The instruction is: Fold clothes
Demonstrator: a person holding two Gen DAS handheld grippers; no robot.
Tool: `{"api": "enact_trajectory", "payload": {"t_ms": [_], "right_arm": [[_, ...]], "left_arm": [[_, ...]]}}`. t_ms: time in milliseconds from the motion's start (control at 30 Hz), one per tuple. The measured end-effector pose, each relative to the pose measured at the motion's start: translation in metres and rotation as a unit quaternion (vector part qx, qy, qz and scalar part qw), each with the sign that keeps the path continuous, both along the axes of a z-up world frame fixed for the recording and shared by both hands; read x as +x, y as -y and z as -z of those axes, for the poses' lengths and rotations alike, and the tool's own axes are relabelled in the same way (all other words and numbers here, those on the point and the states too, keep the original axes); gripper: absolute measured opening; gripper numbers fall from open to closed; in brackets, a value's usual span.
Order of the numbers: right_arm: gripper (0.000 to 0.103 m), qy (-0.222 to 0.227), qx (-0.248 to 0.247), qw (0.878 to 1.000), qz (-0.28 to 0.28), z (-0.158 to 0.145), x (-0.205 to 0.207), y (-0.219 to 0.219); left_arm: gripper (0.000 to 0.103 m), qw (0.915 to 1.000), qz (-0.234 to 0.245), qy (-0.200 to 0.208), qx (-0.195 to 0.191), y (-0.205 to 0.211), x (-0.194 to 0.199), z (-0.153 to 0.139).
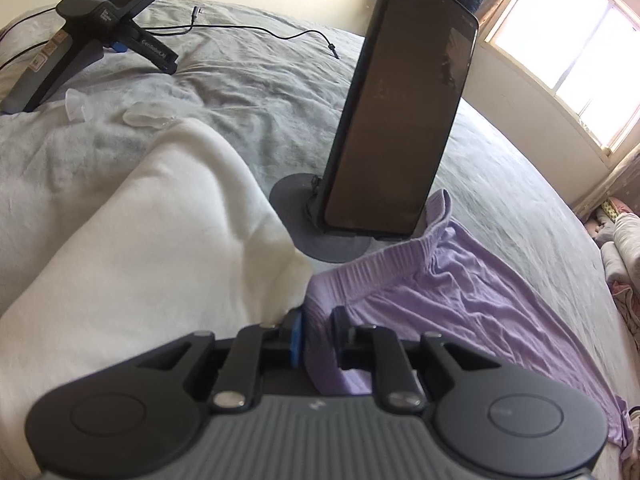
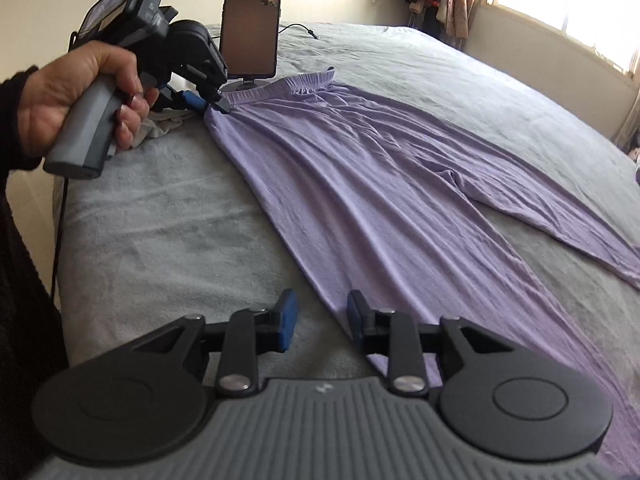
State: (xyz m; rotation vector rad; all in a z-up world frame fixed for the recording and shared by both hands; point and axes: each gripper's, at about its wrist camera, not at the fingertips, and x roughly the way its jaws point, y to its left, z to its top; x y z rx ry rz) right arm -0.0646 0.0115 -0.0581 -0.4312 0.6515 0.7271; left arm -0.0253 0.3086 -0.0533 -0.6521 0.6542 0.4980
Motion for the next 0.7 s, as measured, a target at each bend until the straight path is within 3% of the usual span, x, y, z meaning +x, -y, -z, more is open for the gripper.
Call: {"api": "enact_trajectory", "payload": {"t_ms": [33,67,100,433,700], "right_arm": [[0.013,0.010,-0.005,1.000,-0.003,0.002,-0.001,-0.002],[0.002,0.019,-0.011,1.000,-0.005,0.003,-0.002,-0.004],[0.000,0.026,-0.016,1.000,-0.005,0.003,-0.003,-0.007],[0.000,-0.044,0.051,0.997,-0.026,-0.034,-0.007,0.004],[0.002,-0.059,0.016,0.998,-0.031,-0.006,-0.005,-0.015]], "left_arm": [[0.015,1.0000,0.002,-0.001,0.003,0.000,0.000,0.001],[0.016,1.0000,0.004,-0.001,0.006,0.001,0.000,0.001],[0.014,0.9999,0.007,-0.002,0.012,0.002,0.001,0.001],[0.009,0.9996,0.010,0.004,0.027,-0.007,-0.012,-0.013],[0.012,0.9965,0.032,-0.030,0.071,0.002,-0.006,-0.008]]}}
